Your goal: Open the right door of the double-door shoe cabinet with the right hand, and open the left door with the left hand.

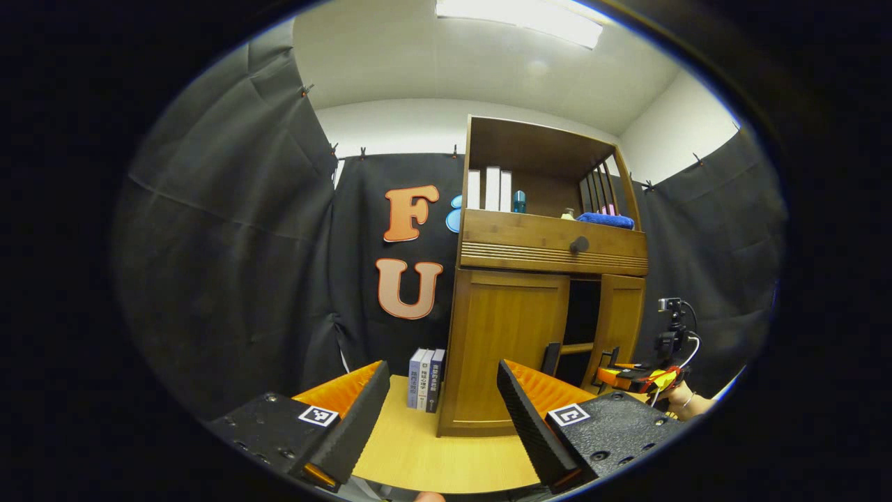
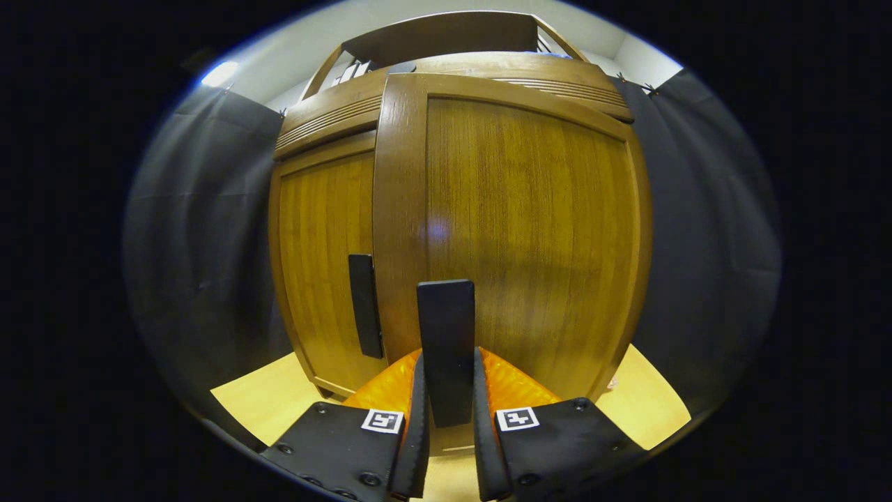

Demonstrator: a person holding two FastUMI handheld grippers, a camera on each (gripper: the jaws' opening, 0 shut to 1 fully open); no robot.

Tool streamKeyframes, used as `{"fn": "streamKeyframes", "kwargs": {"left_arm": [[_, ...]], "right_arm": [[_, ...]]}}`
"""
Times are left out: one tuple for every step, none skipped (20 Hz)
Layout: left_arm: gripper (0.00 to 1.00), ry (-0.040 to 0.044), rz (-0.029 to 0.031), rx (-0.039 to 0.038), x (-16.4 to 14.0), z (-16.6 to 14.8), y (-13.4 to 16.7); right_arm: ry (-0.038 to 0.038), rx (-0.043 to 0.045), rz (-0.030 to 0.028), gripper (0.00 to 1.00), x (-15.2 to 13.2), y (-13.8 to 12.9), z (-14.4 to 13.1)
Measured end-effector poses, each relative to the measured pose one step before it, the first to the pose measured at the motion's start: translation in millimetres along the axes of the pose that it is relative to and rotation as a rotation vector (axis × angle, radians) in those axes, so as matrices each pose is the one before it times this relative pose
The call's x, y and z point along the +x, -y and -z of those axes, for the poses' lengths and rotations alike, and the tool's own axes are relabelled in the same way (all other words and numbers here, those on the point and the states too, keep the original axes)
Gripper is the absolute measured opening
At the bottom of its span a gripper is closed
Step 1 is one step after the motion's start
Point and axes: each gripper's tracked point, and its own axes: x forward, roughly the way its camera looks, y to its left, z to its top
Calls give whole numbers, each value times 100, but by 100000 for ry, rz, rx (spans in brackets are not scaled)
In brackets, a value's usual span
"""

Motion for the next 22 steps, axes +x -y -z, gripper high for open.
{"fn": "streamKeyframes", "kwargs": {"left_arm": [[97, -172, 451, 226, -146, 28, 242], [97, -118, 436, 371, -56, -5, 253], [94, 91, 178, 307, -32, 43, 155], [94, -99, 273, 127, -3, 66, 175], [94, -467, 693, -85, 31, 261, 353], [92, -598, 732, -497, -127, 168, 381], [92, -475, 1090, -620, -63, 191, 401], [94, -220, 1307, -479, -75, 37, 399], [94, -1, 973, -292, 96, -34, 309], [95, 202, 693, -19, 12, -124, 311], [95, 173, 724, 59, -24, 18, 332], [92, 93, 743, -48, 58, 46, 349], [95, -72, 848, -165, 132, 72, 410], [92, -174, 994, -219, 71, 33, 401], [95, -275, 1000, -205, 55, 216, 354], [95, -342, 852, -239, 88, 115, 292], [95, -403, 921, -299, 177, 220, 349], [95, -230, 895, -409, 119, 65, 364], [95, -168, 799, -493, 139, 76, 295], [94, -109, 596, -406, 190, 54, 184], [95, -155, 343, -317, 38, 88, 62], [97, -182, 187, -256, 97, 23, 74]], "right_arm": [[304, -654, -232, 36, -770, 323, 168], [-41, -44, -548, 35, -678, 245, 94], [-387, 679, -689, 35, -591, 229, 143], [-295, 1022, -418, 39, -569, 357, -1], [-494, 556, -136, 39, -644, 348, 93], [-309, -157, -21, 39, -459, 386, 189], [100, -172, 285, 39, -661, 377, 18], [139, -229, 644, 39, -799, 322, 111], [90, -188, 635, 39, -751, 383, 201], [18, -15, 687, 37, -766, 467, 23], [-32, 112, 695, 35, -728, 500, 46], [-62, 384, 865, 33, -644, 479, 11], [-393, -7, 1213, 31, -397, 425, 28], [-690, -304, 1561, 35, -471, 690, 203], [-1050, -656, 1973, 39, -653, 722, 358], [-1082, -290, 2230, 39, -707, 852, 438], [-741, 562, 2114, 39, -143, 769, 353], [442, 827, 1635, 29, -724, 584, -354], [-1089, -346, 881, 18, -578, 634, 298], [363, -65, 977, 23, -324, 473, -143], [67, -543, 1429, 23, -397, 553, 17], [-289, -617, 2558, 20, -397, 865, -185]]}}
